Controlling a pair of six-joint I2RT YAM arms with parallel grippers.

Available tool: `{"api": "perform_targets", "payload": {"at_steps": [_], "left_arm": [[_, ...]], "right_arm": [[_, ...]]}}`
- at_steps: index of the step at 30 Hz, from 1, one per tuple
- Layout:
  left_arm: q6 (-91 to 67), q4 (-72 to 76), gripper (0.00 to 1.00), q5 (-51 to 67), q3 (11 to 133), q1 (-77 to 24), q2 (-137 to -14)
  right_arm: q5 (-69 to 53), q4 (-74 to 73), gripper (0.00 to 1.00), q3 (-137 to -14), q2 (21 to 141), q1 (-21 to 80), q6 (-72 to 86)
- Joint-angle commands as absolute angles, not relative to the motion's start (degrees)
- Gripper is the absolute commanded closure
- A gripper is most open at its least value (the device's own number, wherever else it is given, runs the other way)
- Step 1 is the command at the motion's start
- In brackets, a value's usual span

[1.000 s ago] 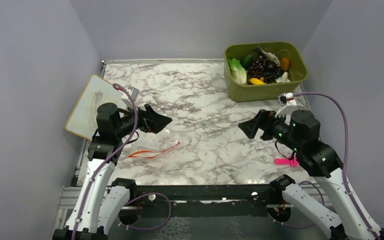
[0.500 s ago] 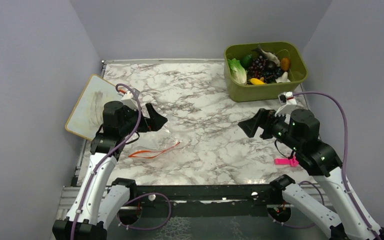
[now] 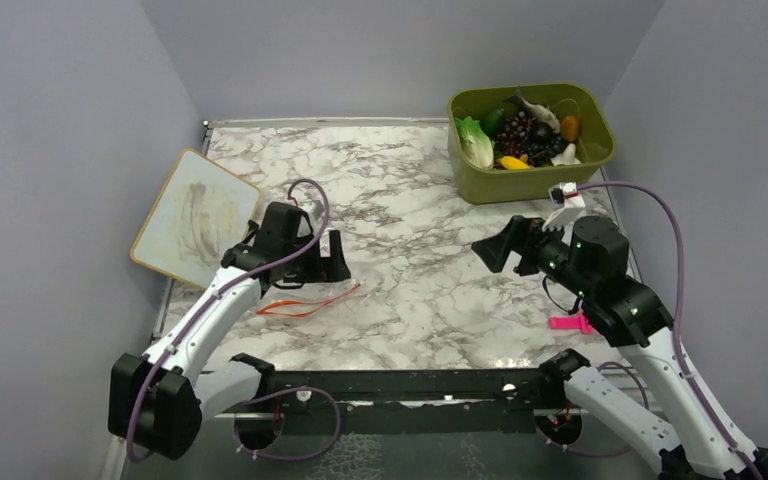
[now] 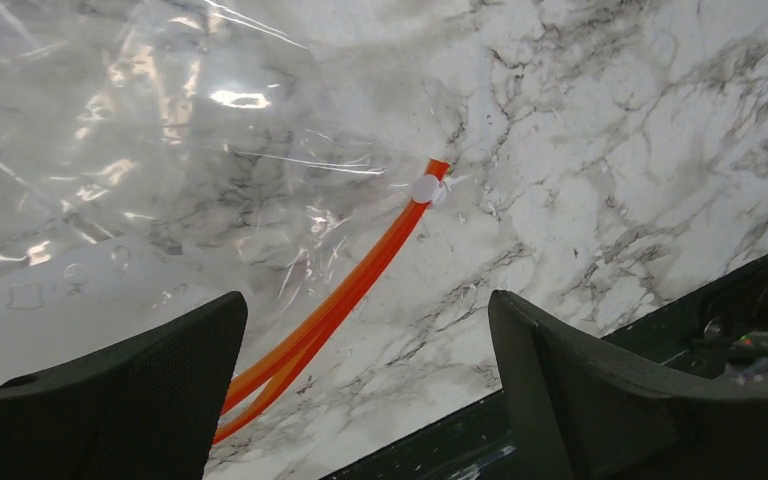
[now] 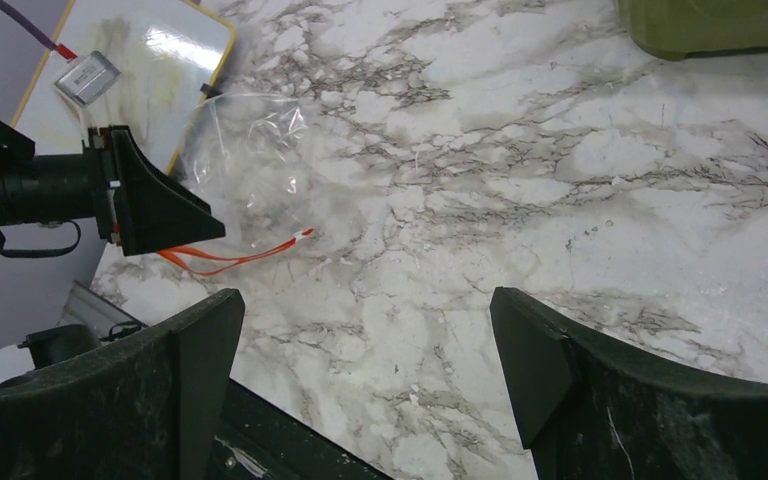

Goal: Place the food in the zip-top bag and seal the zipper
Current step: Pick up the zipper food storage bag at the center of the board.

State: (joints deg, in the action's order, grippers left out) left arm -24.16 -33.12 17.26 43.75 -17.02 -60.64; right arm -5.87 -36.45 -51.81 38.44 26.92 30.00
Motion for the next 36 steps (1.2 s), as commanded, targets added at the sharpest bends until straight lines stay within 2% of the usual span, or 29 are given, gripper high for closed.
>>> {"api": "perform_targets", "payload": {"at_steps": [1,6,12,15,21,25,27,33,36], "left_arm": [[-24.6,-34.2,0.09,9.8,46.7,-24.5,-64.7],[-23.5,-34.2,0.17,4.1,48.1,-31.5,-70.9],[-22.3,-33.4,0.18,-5.1,50.0,-39.2,-77.8],[-21.3,-32.2,0.25,-8.4,50.5,-41.4,-80.9],[-19.9,-29.5,0.49,-9.1,51.1,-44.7,-84.5],[-19.9,-29.5,0.87,-9.6,52.4,-46.4,-84.6],[-20.2,-29.9,1.00,-9.3,53.3,-46.9,-83.4],[-23.3,-31.3,1.00,-8.1,56.4,-47.3,-75.5],[-25.6,-31.2,1.00,-9.6,57.0,-47.3,-70.2]], "right_arm": [[-5.9,-35.4,0.05,-51.5,39.2,26.7,30.5],[-4.7,-35.4,0.05,-51.3,38.2,26.7,29.8],[-4.5,-33.7,0.05,-49.4,35.7,26.7,29.5],[-4.1,-33.8,0.05,-49.1,35.5,26.7,29.4],[-2.0,-35.7,0.05,-50.0,36.6,26.7,28.7],[-2.1,-35.9,0.05,-49.9,36.1,26.7,28.7],[-2.3,-35.8,0.05,-49.5,35.7,26.7,28.6],[-5.1,-36.1,0.06,-48.9,35.8,26.7,28.6],[-11.7,-32.2,0.07,-47.7,35.2,26.7,27.2]]}}
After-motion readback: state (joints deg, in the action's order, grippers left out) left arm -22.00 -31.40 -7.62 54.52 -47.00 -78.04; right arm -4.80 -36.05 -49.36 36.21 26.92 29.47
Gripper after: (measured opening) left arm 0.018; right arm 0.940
